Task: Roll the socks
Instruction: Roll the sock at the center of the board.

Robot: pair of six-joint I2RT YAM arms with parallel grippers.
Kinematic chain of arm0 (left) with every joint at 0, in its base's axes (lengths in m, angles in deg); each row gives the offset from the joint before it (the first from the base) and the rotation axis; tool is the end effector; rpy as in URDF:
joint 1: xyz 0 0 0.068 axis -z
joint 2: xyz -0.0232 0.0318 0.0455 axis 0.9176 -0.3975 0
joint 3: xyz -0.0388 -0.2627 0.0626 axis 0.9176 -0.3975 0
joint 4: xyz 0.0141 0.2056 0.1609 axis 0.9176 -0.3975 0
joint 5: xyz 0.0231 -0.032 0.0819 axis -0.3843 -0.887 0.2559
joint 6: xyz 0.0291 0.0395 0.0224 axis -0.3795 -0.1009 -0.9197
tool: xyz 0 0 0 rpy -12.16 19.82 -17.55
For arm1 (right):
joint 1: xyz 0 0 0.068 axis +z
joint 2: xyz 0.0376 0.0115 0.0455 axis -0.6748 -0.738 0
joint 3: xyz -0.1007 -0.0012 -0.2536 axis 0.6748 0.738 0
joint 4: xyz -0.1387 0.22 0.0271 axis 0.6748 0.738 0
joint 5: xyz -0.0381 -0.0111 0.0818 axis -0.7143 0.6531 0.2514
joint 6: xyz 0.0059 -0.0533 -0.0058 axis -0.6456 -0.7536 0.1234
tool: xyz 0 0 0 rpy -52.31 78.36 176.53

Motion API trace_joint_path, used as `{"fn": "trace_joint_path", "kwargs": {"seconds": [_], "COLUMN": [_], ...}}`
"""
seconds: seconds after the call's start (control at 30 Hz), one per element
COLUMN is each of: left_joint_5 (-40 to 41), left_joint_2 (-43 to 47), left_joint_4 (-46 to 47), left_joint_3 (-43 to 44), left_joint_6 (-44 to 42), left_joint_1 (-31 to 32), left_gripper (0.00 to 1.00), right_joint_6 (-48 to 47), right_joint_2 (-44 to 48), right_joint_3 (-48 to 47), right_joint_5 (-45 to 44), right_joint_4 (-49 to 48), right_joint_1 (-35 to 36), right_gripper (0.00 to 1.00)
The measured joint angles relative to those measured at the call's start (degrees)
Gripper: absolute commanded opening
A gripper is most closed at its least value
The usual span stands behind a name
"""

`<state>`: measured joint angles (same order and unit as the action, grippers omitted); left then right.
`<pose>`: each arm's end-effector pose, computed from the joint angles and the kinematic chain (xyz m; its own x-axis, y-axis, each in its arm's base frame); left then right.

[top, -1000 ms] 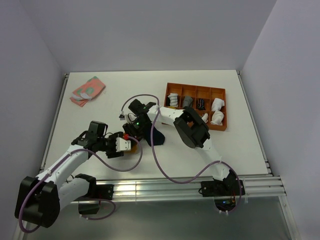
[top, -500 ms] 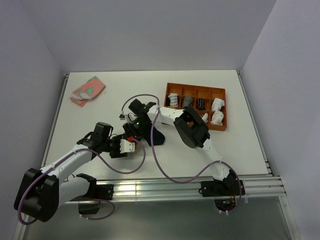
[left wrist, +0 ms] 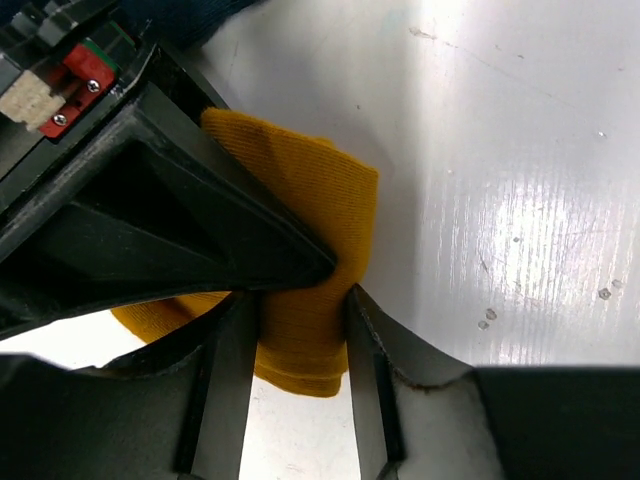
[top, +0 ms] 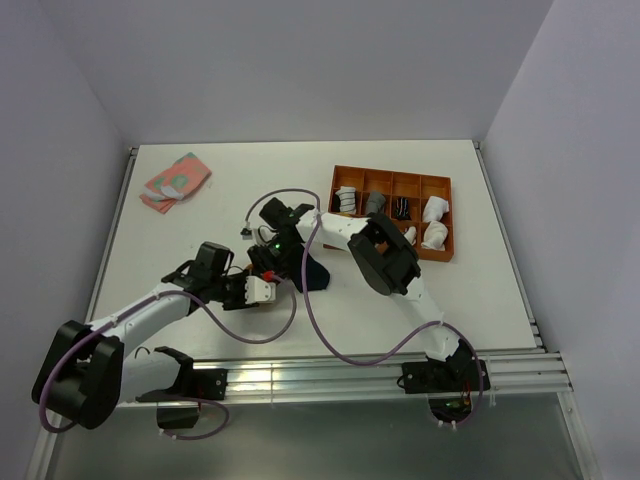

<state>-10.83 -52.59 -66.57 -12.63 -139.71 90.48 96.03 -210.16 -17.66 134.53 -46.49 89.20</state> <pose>0.1752 -0.0965 0.1584 0.1367 0.7703 -0.6229 0.9596 0.0531 0.2763 0.3098 0.3702 0.1246 -0.7580 -0.6272 -0.1788 -0.4884 0.3642 0.7929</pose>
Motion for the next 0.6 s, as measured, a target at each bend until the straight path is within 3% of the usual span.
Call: {"fn": "trace_joint_path", "kwargs": {"seconds": [0.13,0.27,0.6], "left_joint_5": [1.6,3.0,2.3], "left_joint_2": [-1.1,-2.2,-3.6], "left_joint_4": [-0.1,-0.9,-3.6], "left_joint_3": [0.9,1.9,4.3], "left_joint_6": [1.0,1.5,5.6], "left_joint_1": [1.2,2.2,2.4], "left_gripper": [0.39,0.22,0.08], "right_joint_6": [0.3,1.0,5.6], "right_joint_2": [0.0,0.0,5.2], "right_joint_3": [0.1,0.5,8.6], "right_joint_5": [0.2,0.2,-2.9], "right_joint_4": [0.0,-0.3,-8.4], "right_joint_1": [-0.3,-0.4,-0.5], "right_gripper": [0.11,0.15,0.51]}}
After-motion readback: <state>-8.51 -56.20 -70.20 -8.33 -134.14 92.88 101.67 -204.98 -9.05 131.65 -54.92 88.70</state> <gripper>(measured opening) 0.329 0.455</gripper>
